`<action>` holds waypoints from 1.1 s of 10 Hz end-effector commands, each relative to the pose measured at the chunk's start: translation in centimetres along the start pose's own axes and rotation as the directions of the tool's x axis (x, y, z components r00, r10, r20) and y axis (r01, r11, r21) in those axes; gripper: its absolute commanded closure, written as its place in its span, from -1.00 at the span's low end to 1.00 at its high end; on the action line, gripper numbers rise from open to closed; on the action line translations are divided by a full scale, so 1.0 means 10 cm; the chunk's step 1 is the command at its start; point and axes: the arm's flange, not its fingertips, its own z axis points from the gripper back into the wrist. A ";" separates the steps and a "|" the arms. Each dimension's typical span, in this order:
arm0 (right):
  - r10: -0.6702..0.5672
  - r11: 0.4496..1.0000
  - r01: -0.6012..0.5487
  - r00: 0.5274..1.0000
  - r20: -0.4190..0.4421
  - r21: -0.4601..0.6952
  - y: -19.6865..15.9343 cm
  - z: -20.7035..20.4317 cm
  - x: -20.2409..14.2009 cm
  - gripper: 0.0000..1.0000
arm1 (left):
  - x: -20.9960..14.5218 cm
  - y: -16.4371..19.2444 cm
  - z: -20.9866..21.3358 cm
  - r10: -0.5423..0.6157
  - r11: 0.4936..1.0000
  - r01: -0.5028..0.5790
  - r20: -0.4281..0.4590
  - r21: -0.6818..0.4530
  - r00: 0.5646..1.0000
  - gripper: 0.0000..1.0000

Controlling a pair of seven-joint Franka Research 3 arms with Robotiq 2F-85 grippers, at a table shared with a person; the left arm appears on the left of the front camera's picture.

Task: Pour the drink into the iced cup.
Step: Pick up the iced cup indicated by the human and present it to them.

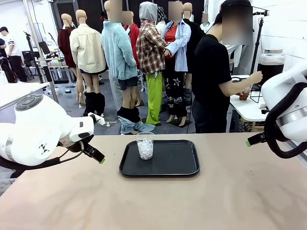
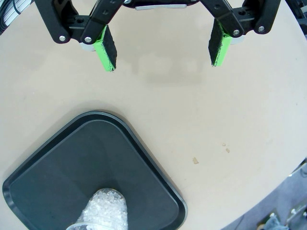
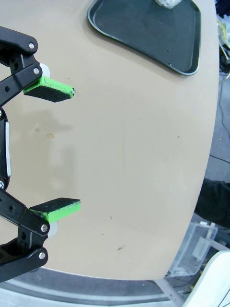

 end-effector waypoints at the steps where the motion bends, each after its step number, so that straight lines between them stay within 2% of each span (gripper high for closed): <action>1: -0.001 1.000 0.001 1.000 0.014 0.001 -0.01 0.00 -0.04 -1.00 | -0.01 0.02 0.01 0.004 1.000 -0.004 0.002 0.000 1.000 -1.00; 11: -0.001 1.000 0.001 1.000 0.014 0.001 -0.01 0.00 -0.04 -1.00 | -0.01 0.02 0.01 0.004 1.000 -0.004 0.002 0.000 1.000 -1.00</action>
